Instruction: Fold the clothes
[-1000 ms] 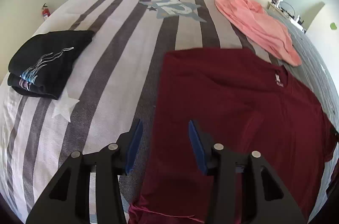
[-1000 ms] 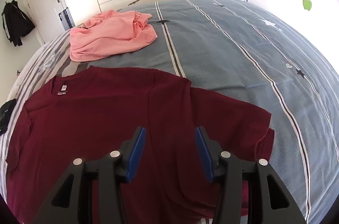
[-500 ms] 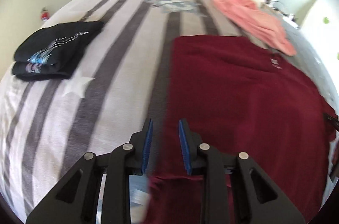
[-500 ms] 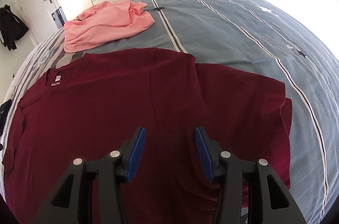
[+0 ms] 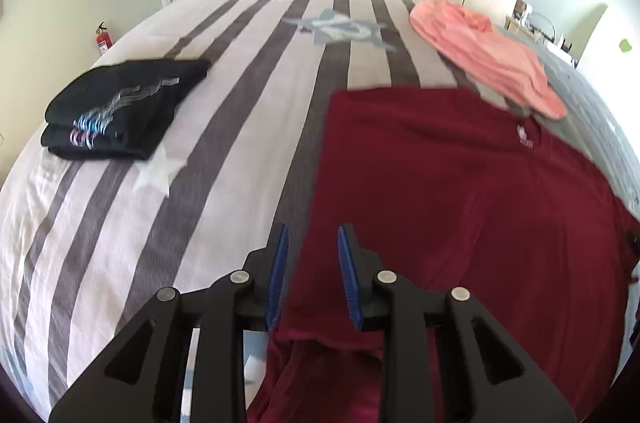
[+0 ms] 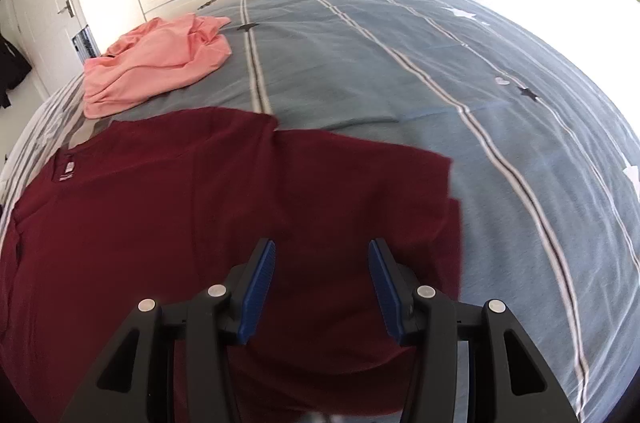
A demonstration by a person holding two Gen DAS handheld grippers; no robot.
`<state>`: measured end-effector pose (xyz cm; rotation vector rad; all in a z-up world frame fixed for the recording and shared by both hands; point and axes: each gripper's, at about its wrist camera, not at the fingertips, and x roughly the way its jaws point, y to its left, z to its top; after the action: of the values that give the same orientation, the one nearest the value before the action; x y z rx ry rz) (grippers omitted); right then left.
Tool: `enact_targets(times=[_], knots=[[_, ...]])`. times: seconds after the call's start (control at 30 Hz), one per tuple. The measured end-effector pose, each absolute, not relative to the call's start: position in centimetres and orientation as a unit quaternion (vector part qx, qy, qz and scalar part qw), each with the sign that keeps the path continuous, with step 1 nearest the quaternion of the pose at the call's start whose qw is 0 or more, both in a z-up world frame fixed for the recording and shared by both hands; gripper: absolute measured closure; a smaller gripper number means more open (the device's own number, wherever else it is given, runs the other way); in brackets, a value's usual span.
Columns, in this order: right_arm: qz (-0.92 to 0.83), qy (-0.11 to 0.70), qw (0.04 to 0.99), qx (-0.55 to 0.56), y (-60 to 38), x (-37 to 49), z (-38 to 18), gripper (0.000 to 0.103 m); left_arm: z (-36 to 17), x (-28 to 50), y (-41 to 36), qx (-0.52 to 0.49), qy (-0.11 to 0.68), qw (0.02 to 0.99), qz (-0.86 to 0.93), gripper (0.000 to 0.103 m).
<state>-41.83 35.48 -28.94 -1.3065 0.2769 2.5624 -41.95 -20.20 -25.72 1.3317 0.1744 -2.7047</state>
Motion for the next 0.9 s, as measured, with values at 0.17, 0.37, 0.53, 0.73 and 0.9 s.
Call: enact_targets(times=[0.17, 0.37, 0.53, 0.73, 0.9], knots=[[0.875, 0.100, 0.157, -0.448, 39.5, -42.4, -29.2, 0.052, -25.4, -44.8, -19.3, 0.441, 0.068, 0.069, -0.892, 0.080], [0.868, 0.139, 0.146, -0.454, 42.4, -44.6, -30.2, 0.052, -25.8, -45.0, -18.6, 0.443, 0.072, 0.067, -0.891, 0.080], [0.873, 0.120, 0.122, -0.457, 42.1, -46.1, -29.3, 0.097, -26.0, -44.9, -18.2, 0.446, 0.063, 0.070, -0.890, 0.080], [0.876, 0.132, 0.164, -0.435, 44.6, -44.3, -27.3, 0.099, -26.0, -44.8, -18.8, 0.450, 0.071, 0.080, -0.887, 0.080], [0.860, 0.111, 0.176, -0.466, 45.0, -44.2, -28.5, 0.080, -25.6, -44.8, -19.0, 0.447, 0.073, 0.080, -0.888, 0.080]])
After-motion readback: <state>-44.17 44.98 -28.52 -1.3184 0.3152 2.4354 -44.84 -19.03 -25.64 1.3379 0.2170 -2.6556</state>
